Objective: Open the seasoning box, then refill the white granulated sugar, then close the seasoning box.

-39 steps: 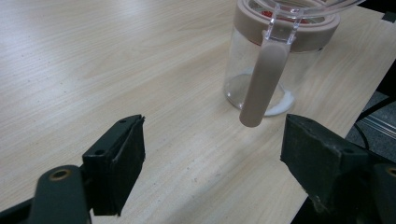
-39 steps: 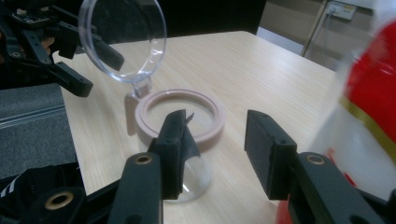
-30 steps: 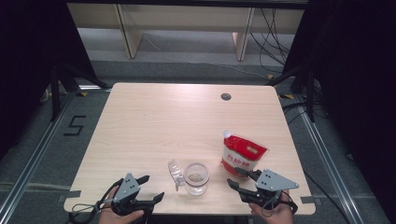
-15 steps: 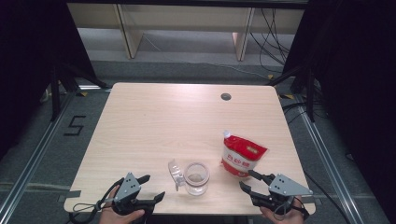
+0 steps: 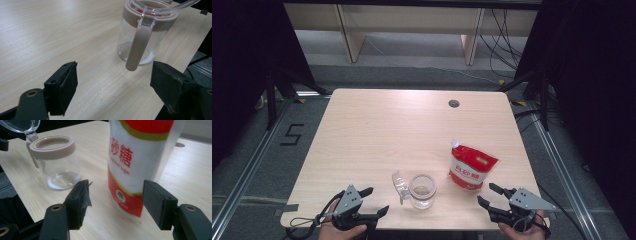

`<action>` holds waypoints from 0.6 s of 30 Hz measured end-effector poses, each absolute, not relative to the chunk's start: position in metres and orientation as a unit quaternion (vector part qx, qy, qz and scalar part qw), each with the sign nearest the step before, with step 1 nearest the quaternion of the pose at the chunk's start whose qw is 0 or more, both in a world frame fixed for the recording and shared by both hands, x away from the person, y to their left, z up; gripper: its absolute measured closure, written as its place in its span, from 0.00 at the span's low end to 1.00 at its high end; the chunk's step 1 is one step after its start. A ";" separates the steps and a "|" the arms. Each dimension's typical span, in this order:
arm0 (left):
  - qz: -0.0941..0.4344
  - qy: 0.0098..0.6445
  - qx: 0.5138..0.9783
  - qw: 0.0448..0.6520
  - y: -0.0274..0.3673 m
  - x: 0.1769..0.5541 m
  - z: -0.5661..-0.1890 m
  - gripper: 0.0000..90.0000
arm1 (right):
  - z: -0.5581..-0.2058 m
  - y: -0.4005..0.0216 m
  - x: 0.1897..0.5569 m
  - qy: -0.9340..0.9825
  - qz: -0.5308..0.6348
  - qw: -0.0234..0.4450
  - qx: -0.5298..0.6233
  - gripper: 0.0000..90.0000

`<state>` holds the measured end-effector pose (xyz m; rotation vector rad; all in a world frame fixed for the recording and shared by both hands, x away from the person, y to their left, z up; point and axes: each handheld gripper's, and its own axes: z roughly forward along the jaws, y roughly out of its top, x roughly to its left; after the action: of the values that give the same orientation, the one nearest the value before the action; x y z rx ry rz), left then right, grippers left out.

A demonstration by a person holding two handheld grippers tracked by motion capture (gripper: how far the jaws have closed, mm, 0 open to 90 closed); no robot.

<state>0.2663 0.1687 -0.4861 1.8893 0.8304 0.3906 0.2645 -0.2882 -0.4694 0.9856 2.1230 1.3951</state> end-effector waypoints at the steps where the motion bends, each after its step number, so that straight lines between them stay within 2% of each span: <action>1: 0.163 0.341 0.781 0.497 0.169 0.267 -0.486 0.24 | -0.470 -0.290 0.267 0.764 0.504 0.215 0.341 0.41; 4: 0.162 0.341 0.782 0.496 0.169 0.267 -0.486 0.24 | -0.472 -0.293 0.270 0.766 0.500 0.227 0.333 0.38; 5: 0.169 0.328 0.787 0.495 0.170 0.268 -0.486 0.24 | -0.473 -0.293 0.269 0.761 0.502 0.215 0.350 0.37; 6: 0.163 0.338 0.784 0.495 0.169 0.267 -0.486 0.24 | -0.473 -0.294 0.271 0.762 0.500 0.228 0.342 0.37; 8: 0.169 0.329 0.786 0.495 0.169 0.268 -0.486 0.24 | -0.474 -0.294 0.271 0.761 0.500 0.217 0.351 0.34; 18: 0.161 0.339 0.783 0.497 0.167 0.266 -0.486 0.24 | -0.476 -0.298 0.274 0.757 0.494 0.230 0.361 0.29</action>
<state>0.2661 0.1672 -0.4855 1.8963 0.8201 0.3897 0.2737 -0.2981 -0.4755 0.9921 2.0830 1.3599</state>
